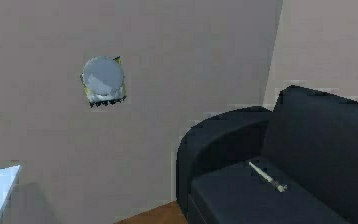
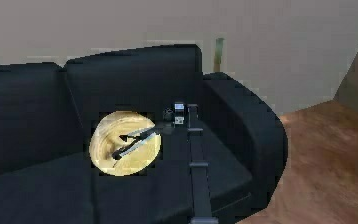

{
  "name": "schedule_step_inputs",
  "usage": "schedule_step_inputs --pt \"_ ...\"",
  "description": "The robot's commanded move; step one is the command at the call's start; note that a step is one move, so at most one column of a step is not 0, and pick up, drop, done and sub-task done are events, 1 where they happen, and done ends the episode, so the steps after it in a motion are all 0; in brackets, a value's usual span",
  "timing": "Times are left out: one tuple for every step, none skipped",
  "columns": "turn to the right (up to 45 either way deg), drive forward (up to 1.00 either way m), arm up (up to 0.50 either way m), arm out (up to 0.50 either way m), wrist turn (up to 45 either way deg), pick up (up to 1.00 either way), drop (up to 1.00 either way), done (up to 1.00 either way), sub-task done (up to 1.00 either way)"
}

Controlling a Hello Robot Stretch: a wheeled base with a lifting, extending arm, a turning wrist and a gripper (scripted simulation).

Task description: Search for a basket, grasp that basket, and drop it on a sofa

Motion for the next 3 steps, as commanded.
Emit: schedule_step_inputs --pt "0.0 0.00 0.00 0.00 0.0 0.00 1.00 0.00 0.00" --pt "0.0 0.00 0.10 0.00 0.0 0.00 0.00 0.00 0.00" --pt "0.0 0.00 0.00 -0.08 0.0 0.00 0.00 0.00 0.00"
